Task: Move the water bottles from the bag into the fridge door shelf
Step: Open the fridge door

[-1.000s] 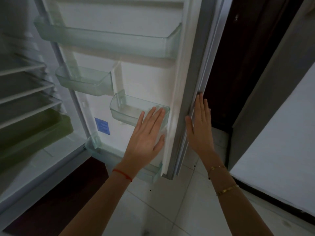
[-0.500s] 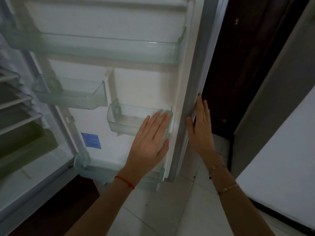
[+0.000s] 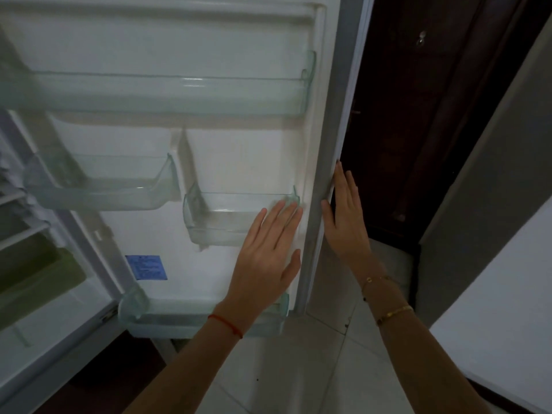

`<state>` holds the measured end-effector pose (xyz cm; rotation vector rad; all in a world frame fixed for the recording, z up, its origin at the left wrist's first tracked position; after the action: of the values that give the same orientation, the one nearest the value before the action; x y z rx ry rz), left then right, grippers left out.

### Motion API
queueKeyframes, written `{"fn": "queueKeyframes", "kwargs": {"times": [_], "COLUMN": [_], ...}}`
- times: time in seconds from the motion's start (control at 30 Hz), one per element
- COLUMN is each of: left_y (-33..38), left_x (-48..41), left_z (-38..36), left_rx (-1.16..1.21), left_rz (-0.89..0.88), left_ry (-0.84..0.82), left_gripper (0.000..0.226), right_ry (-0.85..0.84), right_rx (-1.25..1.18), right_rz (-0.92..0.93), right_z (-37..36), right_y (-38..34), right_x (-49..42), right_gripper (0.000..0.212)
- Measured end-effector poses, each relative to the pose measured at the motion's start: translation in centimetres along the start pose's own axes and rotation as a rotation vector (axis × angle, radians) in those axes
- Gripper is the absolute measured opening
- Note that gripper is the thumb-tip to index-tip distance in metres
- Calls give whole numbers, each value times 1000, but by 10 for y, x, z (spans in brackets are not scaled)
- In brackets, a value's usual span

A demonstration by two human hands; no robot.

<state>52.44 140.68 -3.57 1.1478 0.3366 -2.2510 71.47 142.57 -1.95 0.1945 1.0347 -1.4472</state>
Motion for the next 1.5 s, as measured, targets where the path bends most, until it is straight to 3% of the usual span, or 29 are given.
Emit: {"fn": "queueKeyframes", "kwargs": {"times": [0.87,1.5], "left_y": [-23,-5], "left_x": [-87,-71], "left_z": [-96,-89], "left_rx": [-400,-485], "left_rz": [331,449], "left_ry": [-235,-295], "left_gripper": [66,76], "right_ry": [-234,-274], "right_rx": [-255,-402], "right_rz": [123,121], "right_z": [-75,-64], "right_y": [81,87], "right_x": [-132,-123], "right_gripper": [63,69]}}
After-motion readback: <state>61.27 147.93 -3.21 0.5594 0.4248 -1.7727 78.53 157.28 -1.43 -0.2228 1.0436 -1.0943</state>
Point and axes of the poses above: each hand's wrist, its own x-axis away from the middle knuckle, its own z-axis out of the back of the hand, y = z × x, the point moved 2 cm from there along -x, towards the middle knuckle, and after that the axes turned 2 degrees about y, right-handed, at the moved point
